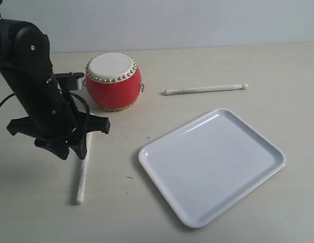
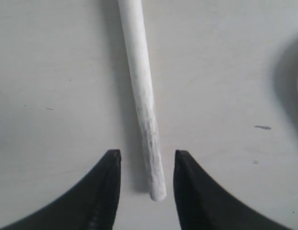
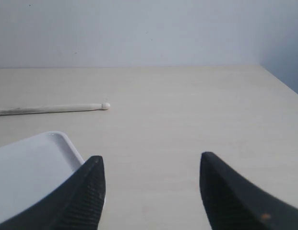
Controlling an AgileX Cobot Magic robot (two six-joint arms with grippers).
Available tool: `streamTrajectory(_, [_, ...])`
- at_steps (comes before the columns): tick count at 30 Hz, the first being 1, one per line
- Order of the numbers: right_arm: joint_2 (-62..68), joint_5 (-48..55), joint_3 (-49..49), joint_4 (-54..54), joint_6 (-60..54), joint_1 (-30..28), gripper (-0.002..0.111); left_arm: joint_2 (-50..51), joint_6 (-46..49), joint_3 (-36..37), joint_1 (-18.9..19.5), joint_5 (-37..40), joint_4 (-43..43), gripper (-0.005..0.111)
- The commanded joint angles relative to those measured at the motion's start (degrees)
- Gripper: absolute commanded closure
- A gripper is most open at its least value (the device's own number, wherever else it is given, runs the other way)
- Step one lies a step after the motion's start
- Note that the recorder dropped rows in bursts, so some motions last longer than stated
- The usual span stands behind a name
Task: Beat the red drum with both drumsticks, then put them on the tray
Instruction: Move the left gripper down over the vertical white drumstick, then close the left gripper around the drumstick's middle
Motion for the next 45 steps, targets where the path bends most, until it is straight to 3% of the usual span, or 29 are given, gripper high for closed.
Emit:
streamTrajectory(1, [-0.3,-0.7,0.2,-0.1,-0.2,-0.3,0.052,1.5,-0.9,2.0,-0.2,-2.3,-0.2,0.069])
streamTrajectory(16, [-0.3,-0.7,0.2,-0.1,-0.2,-0.3,0.052,1.7,-0.9,8.6,-0.8,-13.7,-0.5,0.069])
streamTrajectory(22, [-0.3,-0.7,0.2,-0.1,-0.2,-0.3,0.052,1.7,-1.2,8.6,-4.5,-15.2,0.0,0.069])
streamTrajectory(31, [-0.3,-0.7,0.2,-0.1,-0.2,-0.3,0.052,1.8,-9.9,8.6,-4.6,-15.5,6.3,0.069])
streamTrajectory(45, [-0.3,-0.7,0.2,-0.1,-0.2,-0.3,0.052,5.5,-10.1,8.6,-5.9,-16.0,6.3,0.069])
